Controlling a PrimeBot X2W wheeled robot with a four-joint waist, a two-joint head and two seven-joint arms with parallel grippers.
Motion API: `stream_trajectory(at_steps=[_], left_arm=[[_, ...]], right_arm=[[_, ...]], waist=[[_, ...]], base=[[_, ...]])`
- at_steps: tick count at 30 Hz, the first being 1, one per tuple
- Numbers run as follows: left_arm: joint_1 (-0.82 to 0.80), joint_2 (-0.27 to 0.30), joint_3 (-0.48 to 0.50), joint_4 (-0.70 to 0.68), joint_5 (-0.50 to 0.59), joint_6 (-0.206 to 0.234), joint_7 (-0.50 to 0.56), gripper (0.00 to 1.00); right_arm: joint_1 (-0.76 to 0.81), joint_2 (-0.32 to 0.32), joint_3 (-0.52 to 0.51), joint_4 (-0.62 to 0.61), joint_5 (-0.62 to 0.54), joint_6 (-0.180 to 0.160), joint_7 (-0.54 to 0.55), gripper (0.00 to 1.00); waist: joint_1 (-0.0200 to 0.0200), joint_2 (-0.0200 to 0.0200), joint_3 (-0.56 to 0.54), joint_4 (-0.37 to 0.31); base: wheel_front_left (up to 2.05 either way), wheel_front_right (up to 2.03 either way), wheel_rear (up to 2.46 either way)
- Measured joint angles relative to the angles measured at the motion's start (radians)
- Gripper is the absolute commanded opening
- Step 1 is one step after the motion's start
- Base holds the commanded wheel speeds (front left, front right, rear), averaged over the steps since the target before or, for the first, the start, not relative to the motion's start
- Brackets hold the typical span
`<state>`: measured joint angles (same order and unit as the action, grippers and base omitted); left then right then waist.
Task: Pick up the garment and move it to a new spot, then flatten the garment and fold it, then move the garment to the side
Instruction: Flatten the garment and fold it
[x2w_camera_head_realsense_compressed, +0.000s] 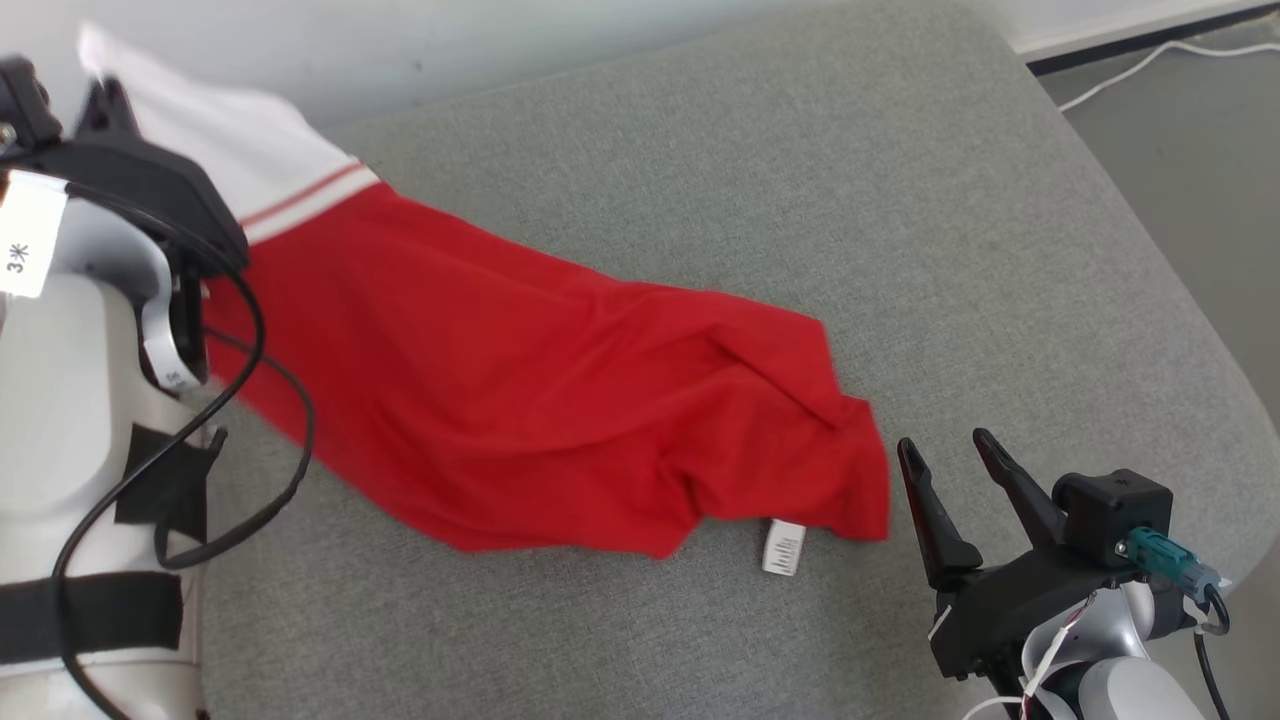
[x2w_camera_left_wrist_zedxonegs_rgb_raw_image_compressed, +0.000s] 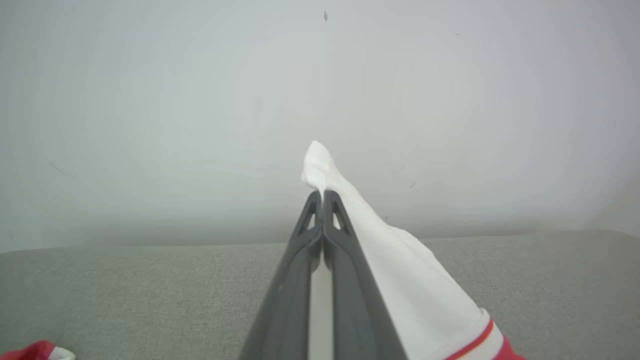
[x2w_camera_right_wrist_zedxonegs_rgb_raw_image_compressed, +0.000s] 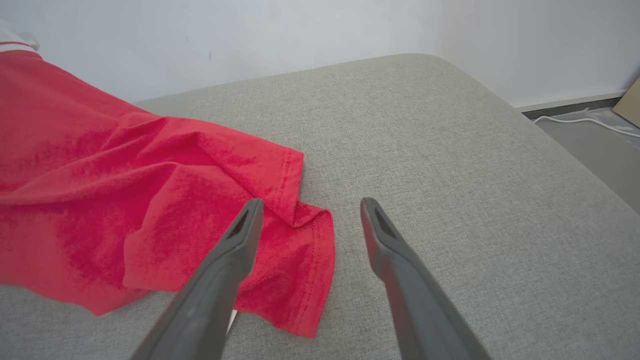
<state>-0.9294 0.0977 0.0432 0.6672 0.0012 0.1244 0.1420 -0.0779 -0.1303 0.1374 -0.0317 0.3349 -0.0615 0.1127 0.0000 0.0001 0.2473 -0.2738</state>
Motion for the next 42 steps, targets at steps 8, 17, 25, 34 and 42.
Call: stream_trajectory(at_steps=[8,17,25,34,42], left_arm=[[0.021,-0.041,-0.061,0.002,-0.021,-0.07,-0.146,0.0],[0.346,-0.042,-0.135,-0.105,-0.019,-0.152,-0.255,0.0],[0.711,0.007,-0.101,-0.23,-0.028,-0.143,-0.311,0.0],[0.862,0.028,-0.029,-0.23,-0.045,-0.097,-0.309,0.0],[0.937,0.014,0.01,-0.218,-0.078,-0.062,-0.286,0.0]], right_arm=[[0.009,-0.001,-0.012,0.014,0.0,-0.001,-0.008,1.0],[0.061,-0.009,-0.041,0.02,0.0,-0.011,-0.018,1.0],[0.118,-0.012,-0.048,0.02,0.0,-0.022,-0.022,1.0],[0.118,-0.005,-0.029,0.03,-0.004,-0.026,-0.015,1.0],[0.119,-0.003,-0.013,0.033,-0.009,-0.026,-0.002,1.0]], waist=[[0.0,-0.0001,-0.037,0.023],[-0.0001,-0.0001,-0.089,0.072],[-0.0002,-0.0002,-0.146,0.118],[-0.0002,-0.0002,-0.202,0.141],[-0.0003,-0.0002,-0.246,0.128]], base=[[0.0,0.0,0.0],[0.0,0.0,0.0],[0.0,0.0,0.0],[0.0,0.0,0.0],[0.0,0.0,0.0]])
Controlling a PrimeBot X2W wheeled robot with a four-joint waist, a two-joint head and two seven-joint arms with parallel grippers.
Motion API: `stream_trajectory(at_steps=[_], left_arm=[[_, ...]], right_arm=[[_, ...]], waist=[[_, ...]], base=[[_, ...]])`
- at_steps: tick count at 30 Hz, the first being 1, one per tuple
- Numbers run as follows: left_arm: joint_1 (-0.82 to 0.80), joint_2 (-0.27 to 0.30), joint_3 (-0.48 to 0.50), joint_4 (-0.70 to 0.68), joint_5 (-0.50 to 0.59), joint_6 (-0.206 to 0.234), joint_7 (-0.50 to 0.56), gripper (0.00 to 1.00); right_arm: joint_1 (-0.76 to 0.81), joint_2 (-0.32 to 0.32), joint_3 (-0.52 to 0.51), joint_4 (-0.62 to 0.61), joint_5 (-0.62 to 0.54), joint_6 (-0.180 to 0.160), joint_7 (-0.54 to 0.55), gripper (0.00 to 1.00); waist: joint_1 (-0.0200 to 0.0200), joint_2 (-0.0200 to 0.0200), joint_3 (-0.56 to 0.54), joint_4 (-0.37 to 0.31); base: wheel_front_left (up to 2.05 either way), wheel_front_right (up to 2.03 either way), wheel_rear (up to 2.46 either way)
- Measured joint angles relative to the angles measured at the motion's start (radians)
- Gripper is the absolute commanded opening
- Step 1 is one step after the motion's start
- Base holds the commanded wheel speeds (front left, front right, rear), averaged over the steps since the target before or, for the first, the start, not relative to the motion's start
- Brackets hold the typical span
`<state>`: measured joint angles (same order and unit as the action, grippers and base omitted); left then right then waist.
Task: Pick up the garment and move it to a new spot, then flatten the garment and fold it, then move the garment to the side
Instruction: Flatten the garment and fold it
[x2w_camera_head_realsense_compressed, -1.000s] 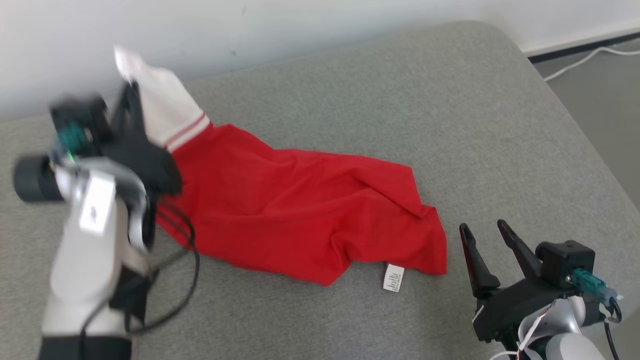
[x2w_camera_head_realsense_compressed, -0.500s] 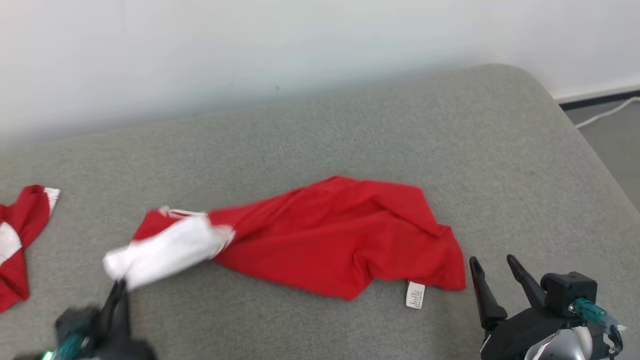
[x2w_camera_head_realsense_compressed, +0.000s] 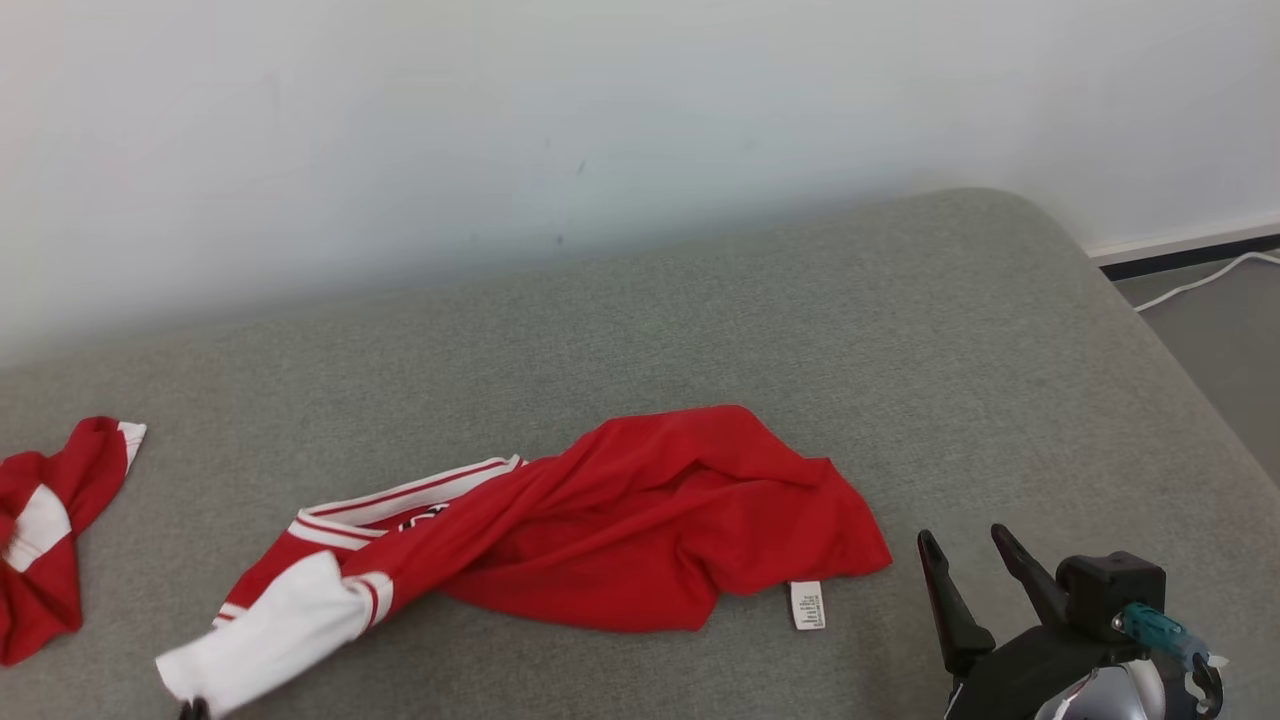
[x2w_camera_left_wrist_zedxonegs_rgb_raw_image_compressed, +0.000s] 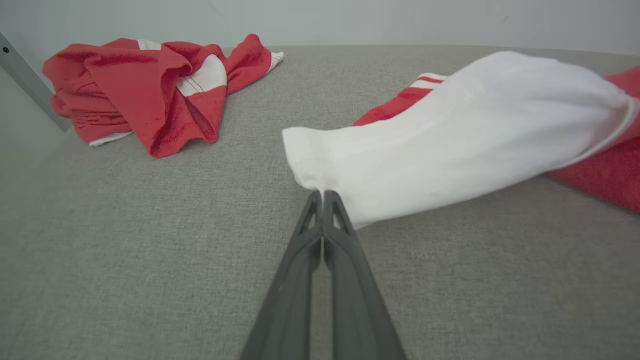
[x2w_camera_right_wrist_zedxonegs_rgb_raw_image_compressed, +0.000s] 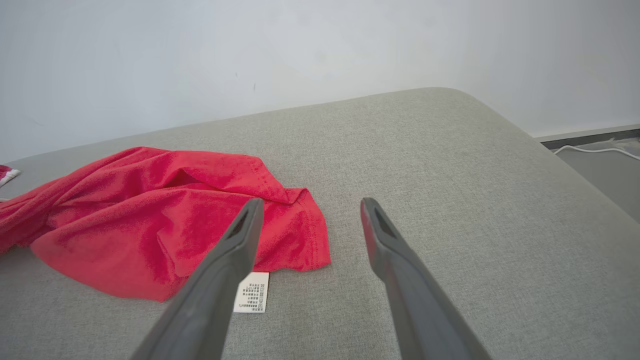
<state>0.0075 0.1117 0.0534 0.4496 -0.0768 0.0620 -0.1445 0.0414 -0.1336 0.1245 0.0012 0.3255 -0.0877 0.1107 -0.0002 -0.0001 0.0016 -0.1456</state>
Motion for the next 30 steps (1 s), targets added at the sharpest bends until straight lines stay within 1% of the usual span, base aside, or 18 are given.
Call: stream_trajectory(at_steps=[2,7,8,11,15,16,17,18,19,20,21,22,23,24,25,26,30], left_arm=[[0.016,-0.001,0.002,0.012,-0.002,0.004,0.012,0.0],[0.08,-0.01,0.008,0.034,0.018,0.036,0.05,0.0],[0.092,-0.011,0.009,0.038,0.024,0.037,0.058,0.0],[0.103,-0.015,0.019,0.048,0.047,0.046,0.076,0.0],[0.103,-0.018,0.046,0.048,0.052,0.057,0.087,0.0],[0.101,-0.021,0.05,0.046,0.055,0.058,0.093,0.16],[0.1,-0.026,0.057,0.04,0.055,0.061,0.093,0.4],[0.1,-0.03,0.063,0.036,0.057,0.061,0.093,0.41],[0.099,-0.034,0.069,0.031,0.059,0.061,0.097,0.29],[0.096,-0.04,0.078,0.026,0.059,0.061,0.097,0.11],[0.09,-0.045,0.09,0.024,0.059,0.061,0.101,0.14],[0.085,-0.047,0.1,0.018,0.059,0.061,0.101,0.14],[0.082,-0.049,0.113,0.013,0.059,0.061,0.101,0.19],[0.079,-0.054,0.134,0.011,0.059,0.061,0.102,0.27],[0.073,-0.055,0.153,0.01,0.061,0.061,0.11,0.47],[0.069,-0.057,0.168,0.005,0.067,0.061,0.11,1.0],[0.065,-0.07,0.229,-0.008,0.08,0.061,0.12,1.0]], right_arm=[[0.005,0.0,0.0,0.0,-0.003,0.0,0.004,1.0],[0.027,-0.012,-0.022,0.002,-0.006,-0.002,0.012,1.0],[0.034,-0.015,-0.025,0.002,-0.008,-0.002,0.013,1.0],[0.052,-0.016,-0.029,0.0,-0.011,-0.01,0.014,1.0],[0.053,-0.016,-0.029,-0.001,-0.011,-0.01,0.023,1.0],[0.054,-0.016,-0.032,-0.001,-0.011,-0.01,0.023,1.0],[0.054,-0.016,-0.032,-0.002,-0.012,-0.011,0.03,1.0],[0.054,-0.016,-0.03,-0.002,-0.015,-0.011,0.031,1.0],[0.054,-0.015,-0.029,-0.003,-0.017,-0.011,0.031,1.0],[0.054,-0.014,-0.029,-0.004,-0.019,-0.011,0.032,1.0],[0.054,-0.014,-0.029,-0.005,-0.019,-0.011,0.033,1.0],[0.054,-0.014,-0.029,-0.006,-0.019,-0.013,0.037,1.0],[0.054,-0.014,-0.029,-0.007,-0.019,-0.014,0.04,1.0],[0.054,-0.014,-0.028,-0.007,-0.019,-0.014,0.04,1.0],[0.054,-0.013,-0.026,-0.007,-0.019,-0.014,0.041,1.0],[0.054,-0.012,-0.025,-0.007,-0.019,-0.014,0.044,1.0],[0.054,-0.006,-0.021,-0.007,-0.019,-0.015,0.049,1.0]], waist=[[0.0001,0.0,-0.006,-0.009],[0.0001,0.0,-0.023,-0.028],[0.0002,0.0,-0.026,-0.031],[0.0001,0.0,-0.032,-0.037],[0.0002,0.0,-0.038,-0.039],[0.0002,0.0,-0.039,-0.038],[0.0002,0.0001,-0.04,-0.037],[0.0002,0.0001,-0.04,-0.036],[0.0002,0.0,-0.041,-0.035],[0.0002,0.0001,-0.041,-0.034],[0.0002,0.0001,-0.041,-0.033],[0.0002,0.0001,-0.042,-0.032],[0.0002,0.0001,-0.042,-0.031],[0.0002,0.0001,-0.042,-0.029],[0.0002,0.0001,-0.042,-0.028],[0.0002,0.0001,-0.042,-0.026],[0.0002,0.0001,-0.043,-0.023]], base=[[0.0,0.0,0.0],[0.0,0.0,0.0],[0.0,0.0,0.0],[0.0,0.0,0.0],[0.0,0.0,0.0],[0.0,0.0,0.0],[0.0,0.0,0.0],[0.0,0.0,0.0],[0.0,0.0,0.0],[0.0,0.0,0.0],[0.0,0.0,0.0],[0.0,0.0,0.0],[0.0,0.0,0.0],[0.0,0.0,0.0],[0.0,0.0,0.0],[0.0,0.0,0.0],[0.0,0.0,0.0]])
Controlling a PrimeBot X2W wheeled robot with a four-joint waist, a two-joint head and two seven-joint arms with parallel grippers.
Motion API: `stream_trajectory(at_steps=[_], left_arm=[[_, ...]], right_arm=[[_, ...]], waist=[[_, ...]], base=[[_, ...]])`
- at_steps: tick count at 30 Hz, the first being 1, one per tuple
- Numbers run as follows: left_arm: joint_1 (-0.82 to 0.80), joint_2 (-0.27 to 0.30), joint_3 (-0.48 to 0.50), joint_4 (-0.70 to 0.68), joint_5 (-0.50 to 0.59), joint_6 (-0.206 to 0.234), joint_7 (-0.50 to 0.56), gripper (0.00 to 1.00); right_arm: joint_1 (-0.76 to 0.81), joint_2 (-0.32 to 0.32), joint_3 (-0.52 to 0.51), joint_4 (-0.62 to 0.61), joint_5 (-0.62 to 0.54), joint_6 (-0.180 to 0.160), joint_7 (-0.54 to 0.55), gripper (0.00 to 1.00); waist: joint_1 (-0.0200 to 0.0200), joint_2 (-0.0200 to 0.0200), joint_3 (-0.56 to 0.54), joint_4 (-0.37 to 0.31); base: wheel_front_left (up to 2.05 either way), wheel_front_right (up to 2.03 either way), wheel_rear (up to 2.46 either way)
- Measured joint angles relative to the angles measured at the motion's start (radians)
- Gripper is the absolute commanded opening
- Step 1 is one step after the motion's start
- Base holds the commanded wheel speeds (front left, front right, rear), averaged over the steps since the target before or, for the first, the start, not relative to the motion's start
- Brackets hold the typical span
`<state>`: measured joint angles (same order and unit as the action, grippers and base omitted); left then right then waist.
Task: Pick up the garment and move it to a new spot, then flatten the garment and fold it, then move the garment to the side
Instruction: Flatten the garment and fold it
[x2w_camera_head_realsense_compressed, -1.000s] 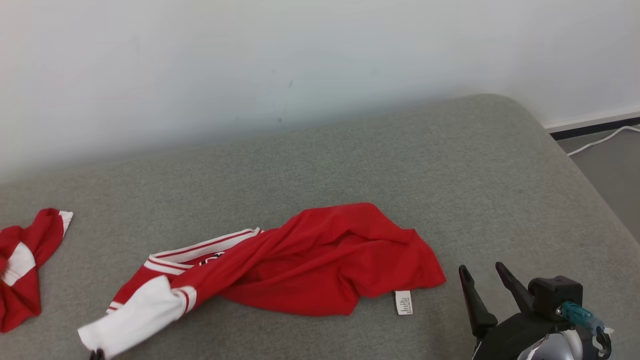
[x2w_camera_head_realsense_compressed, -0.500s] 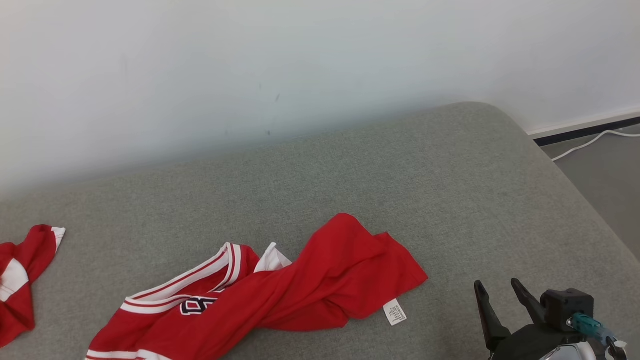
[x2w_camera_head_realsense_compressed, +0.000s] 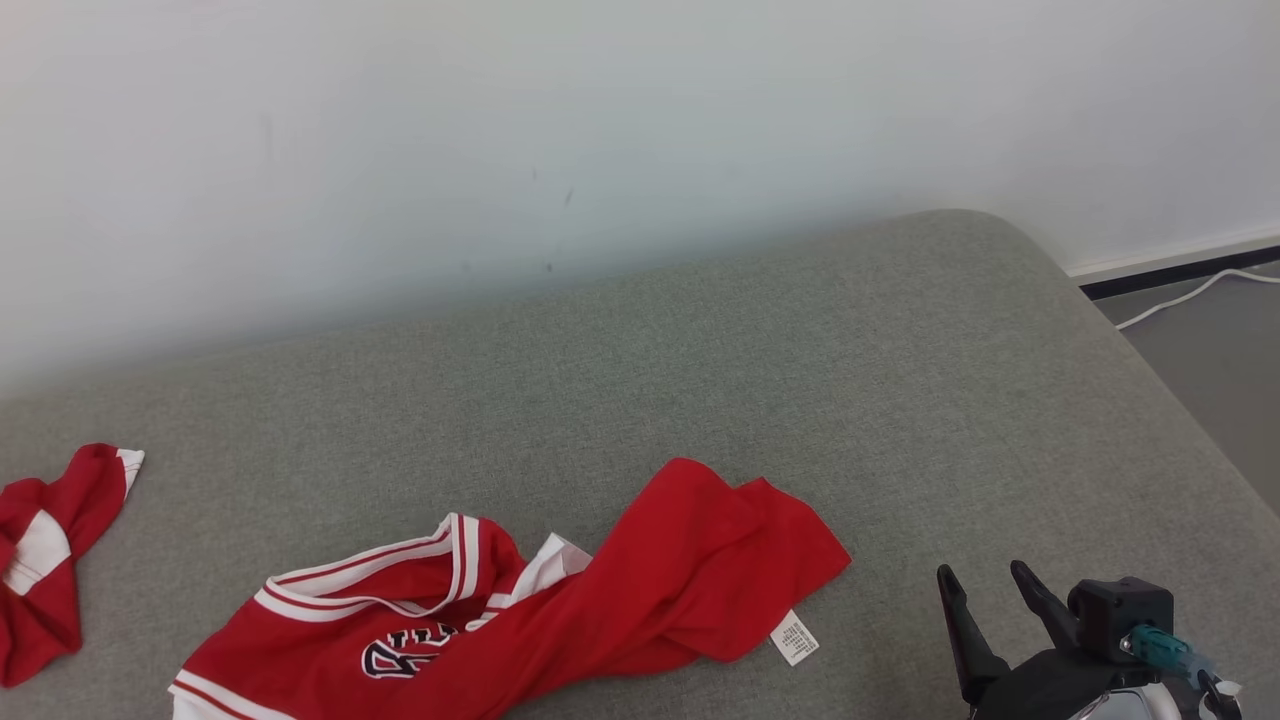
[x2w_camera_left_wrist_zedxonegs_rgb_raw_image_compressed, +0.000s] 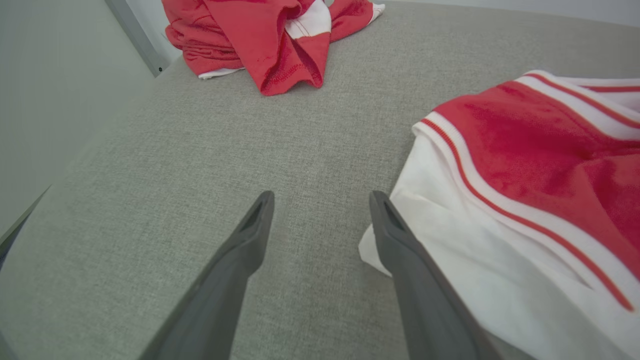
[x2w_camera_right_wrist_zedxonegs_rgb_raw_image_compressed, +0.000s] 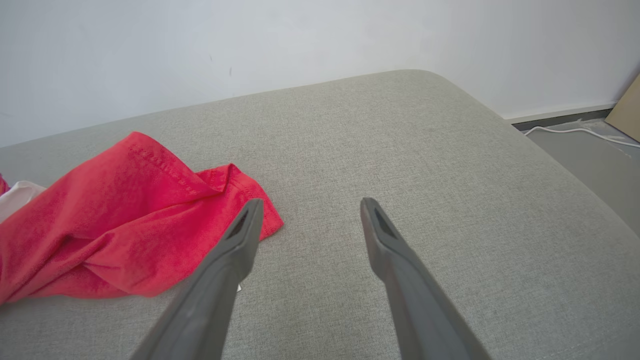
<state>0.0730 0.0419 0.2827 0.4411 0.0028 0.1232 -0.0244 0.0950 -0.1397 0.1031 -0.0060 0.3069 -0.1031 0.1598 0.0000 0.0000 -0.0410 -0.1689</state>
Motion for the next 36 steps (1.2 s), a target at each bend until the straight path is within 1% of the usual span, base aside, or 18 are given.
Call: stream_trajectory(at_steps=[3,6,12,16,19,24,26,28,29,30,31,32,33,34,35,36], left_arm=[[-0.002,0.0,0.017,-0.002,0.0,0.0,0.0,1.0],[-0.019,-0.002,0.011,-0.009,-0.002,0.0,-0.011,1.0],[-0.041,-0.007,-0.044,-0.102,-0.018,0.0,-0.041,1.0],[-0.042,-0.006,-0.113,-0.18,-0.031,-0.001,-0.048,1.0],[-0.039,-0.005,-0.187,-0.216,-0.076,0.0,-0.04,1.0],[-0.025,-0.003,-0.282,-0.268,-0.108,0.0,0.017,1.0],[-0.006,-0.002,-0.319,-0.28,-0.115,-0.001,0.055,1.0],[0.009,-0.003,-0.347,-0.312,-0.142,-0.011,0.077,1.0],[0.01,-0.002,-0.36,-0.338,-0.142,-0.017,0.078,1.0],[0.008,0.001,-0.374,-0.366,-0.144,-0.043,0.078,1.0],[0.004,0.002,-0.391,-0.395,-0.16,-0.051,0.078,1.0],[0.002,0.0,-0.407,-0.418,-0.158,-0.073,0.078,1.0],[0.002,0.0,-0.407,-0.418,-0.158,-0.073,0.078,1.0],[-0.004,-0.001,-0.43,-0.453,-0.172,-0.096,0.077,1.0],[-0.009,0.0,-0.433,-0.459,-0.167,-0.116,0.077,1.0],[-0.009,0.0,-0.433,-0.459,-0.167,-0.116,0.077,1.0]], right_arm=[[0.0,0.0,-0.002,0.0,0.0,-0.003,0.004,1.0],[0.004,-0.002,-0.012,-0.003,0.0,-0.004,0.006,1.0],[0.006,-0.002,-0.024,-0.005,0.0,-0.004,0.007,1.0],[0.009,-0.004,-0.026,-0.005,-0.001,-0.004,0.011,1.0],[0.006,-0.009,-0.018,-0.012,-0.005,-0.004,0.022,1.0],[-0.025,-0.021,0.001,-0.03,-0.019,-0.002,0.045,1.0],[-0.033,-0.028,0.01,-0.033,-0.023,0.007,0.059,1.0],[-0.047,-0.033,0.02,-0.039,-0.028,0.008,0.062,1.0],[-0.054,-0.034,0.024,-0.047,-0.028,0.015,0.068,1.0],[-0.063,-0.034,0.027,-0.053,-0.029,0.017,0.069,1.0],[-0.068,-0.034,0.028,-0.062,-0.029,0.017,0.069,1.0],[-0.069,-0.034,0.029,-0.066,-0.029,0.019,0.069,1.0],[-0.069,-0.034,0.029,-0.066,-0.029,0.019,0.069,1.0],[-0.069,-0.031,0.032,-0.066,-0.028,0.024,0.069,1.0],[-0.07,-0.03,0.034,-0.064,-0.028,0.026,0.069,1.0],[-0.07,-0.03,0.034,-0.064,-0.028,0.026,0.069,1.0]], waist=[[0.0,0.0,0.0,0.001],[0.0,0.0001,0.0,0.007],[0.0,0.0,-0.004,0.024],[0.0001,0.0001,-0.011,0.037],[0.0,0.0,-0.018,0.047],[0.0,0.0,-0.033,0.061],[0.0,0.0,-0.038,0.067],[0.0001,0.0,-0.045,0.072],[0.0,0.0,-0.048,0.075],[0.0,0.0,-0.05,0.078],[0.0,0.0,-0.053,0.081],[0.0,0.0,-0.055,0.084],[0.0,0.0,-0.055,0.084],[0.0001,0.0001,-0.06,0.091],[0.0,0.0,-0.063,0.094],[0.0,0.0,-0.063,0.094]], base=[[0.0,0.0,0.0],[0.0,0.0,0.0],[0.0,0.0,0.0],[0.0,0.0,0.0],[0.0,0.0,0.0],[0.0,0.0,0.0],[0.0,0.0,0.0],[0.0,0.0,0.0],[0.0,0.0,0.0],[0.0,0.0,0.0],[0.0,0.0,0.0],[0.0,0.0,0.0],[0.0,0.0,0.0],[0.0,0.0,0.0],[0.0,0.0,0.0],[0.0,0.0,0.0]])
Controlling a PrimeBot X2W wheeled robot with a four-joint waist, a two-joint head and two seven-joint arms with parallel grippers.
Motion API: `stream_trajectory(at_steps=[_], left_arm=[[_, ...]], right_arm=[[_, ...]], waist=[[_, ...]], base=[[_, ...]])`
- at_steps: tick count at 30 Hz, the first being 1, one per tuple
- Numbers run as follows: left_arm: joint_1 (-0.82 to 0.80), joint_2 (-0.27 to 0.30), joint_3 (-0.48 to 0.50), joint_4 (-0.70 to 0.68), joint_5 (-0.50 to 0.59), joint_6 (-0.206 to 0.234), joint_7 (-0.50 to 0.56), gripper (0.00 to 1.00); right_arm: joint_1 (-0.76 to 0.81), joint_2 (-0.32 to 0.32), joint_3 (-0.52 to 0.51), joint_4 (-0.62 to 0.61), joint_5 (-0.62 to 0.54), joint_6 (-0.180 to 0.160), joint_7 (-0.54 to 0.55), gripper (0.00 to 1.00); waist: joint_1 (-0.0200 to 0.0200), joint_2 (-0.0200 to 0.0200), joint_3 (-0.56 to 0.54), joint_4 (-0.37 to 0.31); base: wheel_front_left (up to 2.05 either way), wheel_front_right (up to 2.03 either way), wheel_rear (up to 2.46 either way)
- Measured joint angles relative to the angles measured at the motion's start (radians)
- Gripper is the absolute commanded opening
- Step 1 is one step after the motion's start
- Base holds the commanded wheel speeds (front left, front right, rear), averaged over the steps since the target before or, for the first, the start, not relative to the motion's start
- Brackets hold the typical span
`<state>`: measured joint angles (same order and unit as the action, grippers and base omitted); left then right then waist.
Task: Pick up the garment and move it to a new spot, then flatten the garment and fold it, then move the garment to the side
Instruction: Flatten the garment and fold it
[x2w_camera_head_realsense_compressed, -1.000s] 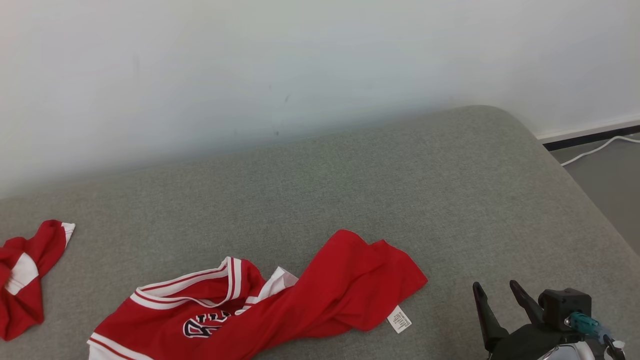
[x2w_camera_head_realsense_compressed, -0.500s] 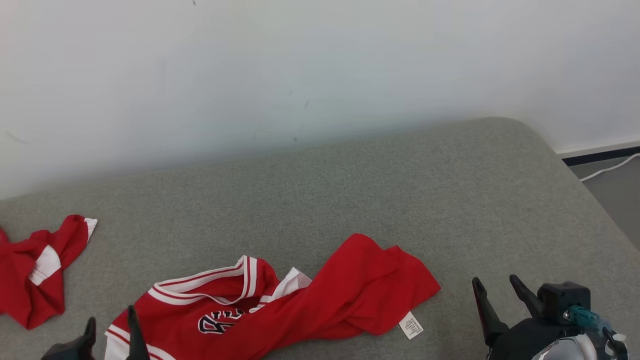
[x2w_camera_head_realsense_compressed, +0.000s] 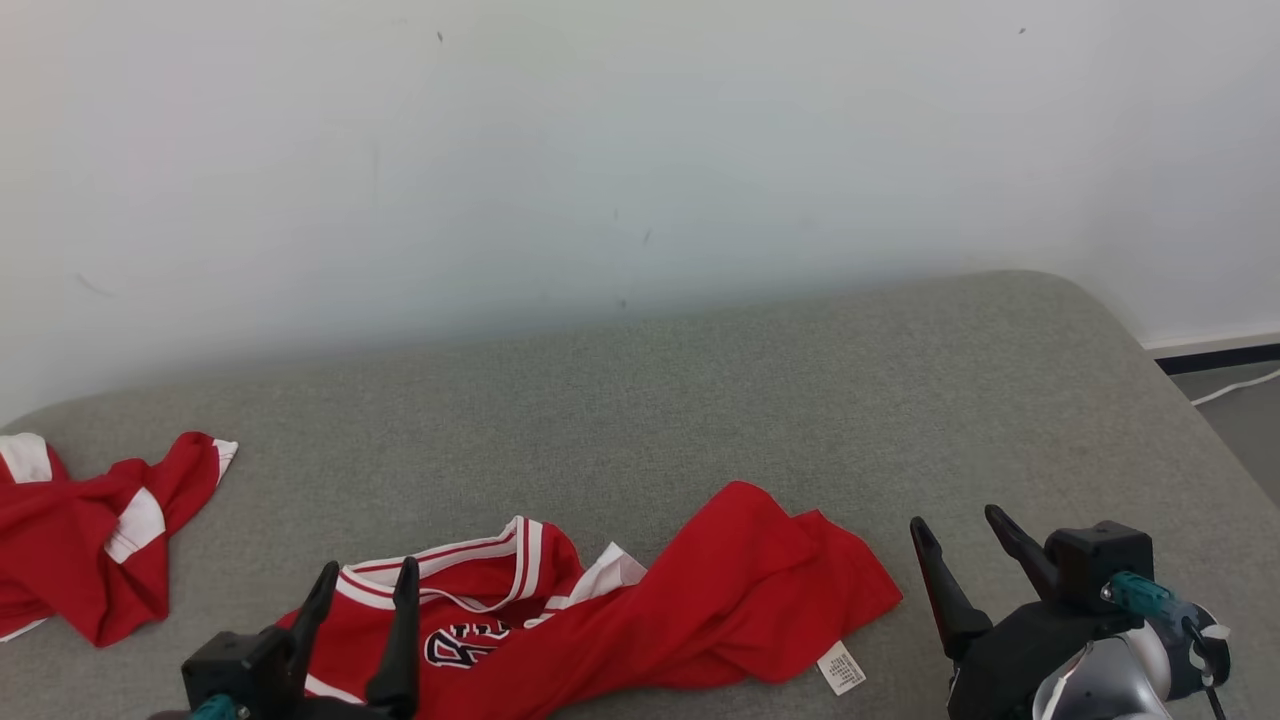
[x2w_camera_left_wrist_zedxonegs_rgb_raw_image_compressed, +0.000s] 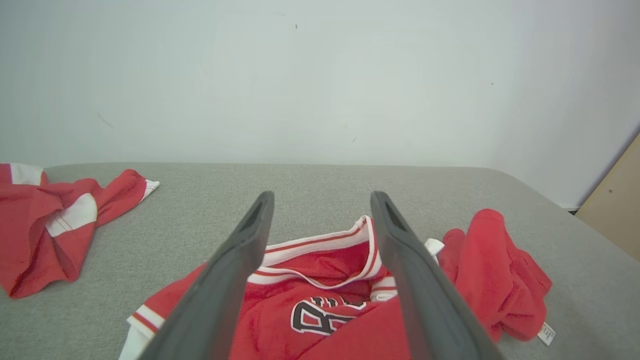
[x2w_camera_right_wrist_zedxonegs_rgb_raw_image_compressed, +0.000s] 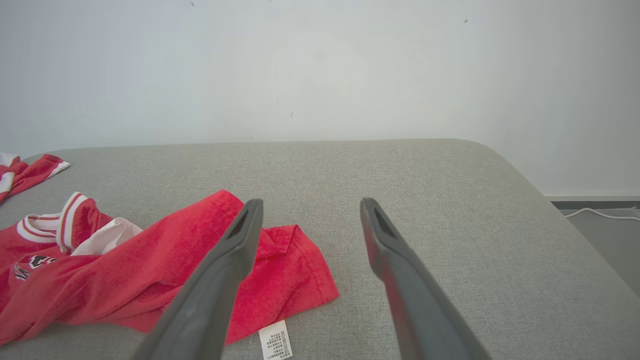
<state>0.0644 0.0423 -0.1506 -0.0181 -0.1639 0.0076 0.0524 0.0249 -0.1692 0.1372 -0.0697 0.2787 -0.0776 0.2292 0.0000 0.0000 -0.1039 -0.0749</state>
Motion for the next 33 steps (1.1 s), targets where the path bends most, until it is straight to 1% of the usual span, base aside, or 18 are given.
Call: stream_trajectory(at_steps=[3,6,8,10,19,26,29,33], left_arm=[[-0.006,0.0,0.023,-0.002,0.002,0.012,0.01,1.0],[0.007,0.01,0.064,0.005,0.002,0.029,0.018,1.0],[0.034,0.016,0.075,0.005,0.002,0.036,0.026,1.0],[0.058,0.015,0.076,0.002,0.002,0.041,0.037,1.0],[0.057,0.014,0.072,-0.029,0.002,0.052,0.061,1.0],[0.075,0.014,0.069,-0.043,-0.004,0.064,0.115,1.0],[0.1,0.012,0.065,-0.047,-0.004,0.074,0.166,1.0],[0.093,0.012,0.052,-0.045,-0.002,0.082,0.236,1.0]], right_arm=[[-0.023,0.007,0.007,0.013,0.002,0.016,-0.001,1.0],[-0.029,0.007,0.007,0.03,0.004,0.017,-0.001,1.0],[-0.029,0.007,0.006,0.03,0.009,0.017,-0.001,1.0],[-0.029,0.006,0.004,0.031,0.01,0.017,-0.001,1.0],[-0.028,0.006,0.001,0.034,0.01,0.016,-0.001,1.0],[-0.029,0.006,0.01,0.046,0.012,0.018,0.017,1.0],[-0.037,-0.002,0.031,0.07,0.013,0.04,0.054,1.0],[-0.116,-0.033,0.058,0.114,0.028,0.086,0.125,1.0]], waist=[[0.0,0.0,-0.014,0.007],[0.0,0.0,-0.019,0.006],[0.0,0.0,-0.02,0.006],[0.0,0.0,-0.02,0.007],[0.0,0.0,-0.011,0.012],[0.0001,0.0,-0.002,0.016],[0.0,0.0,0.005,0.018],[0.0001,0.0,0.021,0.024]], base=[[0.0,0.0,0.0],[0.0,0.0,0.0],[0.0,0.0,0.0],[0.0,0.0,0.0],[0.0,0.0,0.0],[0.0,0.0,0.0],[0.0,0.0,0.0],[0.0,0.0,0.0]])
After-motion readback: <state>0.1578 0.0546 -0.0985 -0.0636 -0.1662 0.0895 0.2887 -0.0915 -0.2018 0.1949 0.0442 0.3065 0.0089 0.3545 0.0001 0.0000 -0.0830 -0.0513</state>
